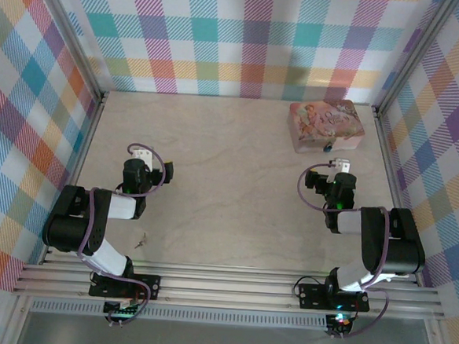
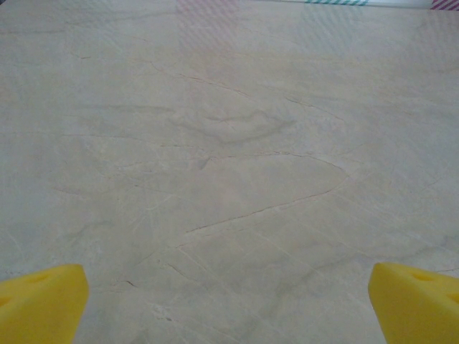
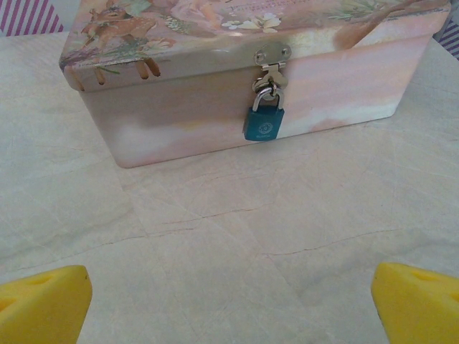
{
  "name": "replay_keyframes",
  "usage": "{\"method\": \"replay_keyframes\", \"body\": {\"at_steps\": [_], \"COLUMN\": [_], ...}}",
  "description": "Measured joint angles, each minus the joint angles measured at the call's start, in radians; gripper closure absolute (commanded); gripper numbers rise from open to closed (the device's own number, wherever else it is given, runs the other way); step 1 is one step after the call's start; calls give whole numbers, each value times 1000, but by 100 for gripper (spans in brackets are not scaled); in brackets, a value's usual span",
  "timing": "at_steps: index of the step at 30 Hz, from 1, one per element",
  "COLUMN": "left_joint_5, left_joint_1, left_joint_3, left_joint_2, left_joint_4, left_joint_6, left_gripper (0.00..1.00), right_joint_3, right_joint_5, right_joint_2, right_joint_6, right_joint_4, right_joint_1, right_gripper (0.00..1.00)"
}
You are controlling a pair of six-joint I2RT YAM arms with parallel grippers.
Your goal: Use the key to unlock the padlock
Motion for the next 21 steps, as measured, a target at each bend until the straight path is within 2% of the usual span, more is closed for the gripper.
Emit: {"method": "replay_keyframes", "body": {"at_steps": [7,12,16,21], "left_joint_5": [0,1,-23,-39], "left_joint_1": [0,0,0,2], "left_joint_3": [0,2,48,200], "left_joint_2": [0,0,-18,-106], "left_joint_4": [0,-14,-141,-395], "left_joint_6": [0,0,-19,-76], "left_gripper": [0,0,0,0], "right_joint_3": [2,67,287,690], "right_joint_5": [0,-7,1,-15], "right_joint_2": [-1,-59,-93,18], "right_joint_6": [0,-1,34,95], "right_joint_4": [-5,-172,-478,-828], "right_joint_1": [0,0,0,0], "right_gripper": [0,0,6,11]}}
